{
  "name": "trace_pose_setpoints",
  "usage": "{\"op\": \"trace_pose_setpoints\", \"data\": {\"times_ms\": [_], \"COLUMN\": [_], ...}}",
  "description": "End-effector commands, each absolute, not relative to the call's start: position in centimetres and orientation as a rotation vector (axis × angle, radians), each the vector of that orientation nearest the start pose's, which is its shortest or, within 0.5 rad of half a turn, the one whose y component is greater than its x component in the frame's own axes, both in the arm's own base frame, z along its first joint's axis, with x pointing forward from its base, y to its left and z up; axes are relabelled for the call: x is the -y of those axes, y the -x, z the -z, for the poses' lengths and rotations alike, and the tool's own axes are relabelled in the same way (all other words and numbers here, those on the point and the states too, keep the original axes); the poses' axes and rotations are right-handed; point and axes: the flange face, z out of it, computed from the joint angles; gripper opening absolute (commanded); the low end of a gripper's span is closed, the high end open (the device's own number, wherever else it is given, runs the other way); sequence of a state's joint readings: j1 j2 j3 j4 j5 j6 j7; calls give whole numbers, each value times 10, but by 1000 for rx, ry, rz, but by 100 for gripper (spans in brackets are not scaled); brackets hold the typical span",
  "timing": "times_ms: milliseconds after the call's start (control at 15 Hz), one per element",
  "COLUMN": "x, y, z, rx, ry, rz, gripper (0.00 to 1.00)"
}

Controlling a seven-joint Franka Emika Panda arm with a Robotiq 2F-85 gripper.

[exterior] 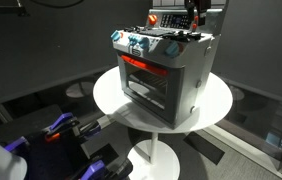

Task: Press a button on the stove

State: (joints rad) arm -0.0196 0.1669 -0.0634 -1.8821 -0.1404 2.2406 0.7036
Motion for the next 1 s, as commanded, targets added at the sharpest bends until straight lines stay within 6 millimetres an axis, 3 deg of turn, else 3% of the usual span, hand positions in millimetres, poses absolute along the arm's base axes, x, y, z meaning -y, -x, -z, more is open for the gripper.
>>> {"op": "trace_pose_setpoints", "data": {"times_ms": [0, 667, 933], "x": [58, 56, 53], "y": [-591, -526, -501], "z": [-444, -462, -473], "rx": [-990, -554, -433], "ry": [3010, 3150, 3183], "rz": [264, -103, -134], "gripper": [100, 100, 100]}}
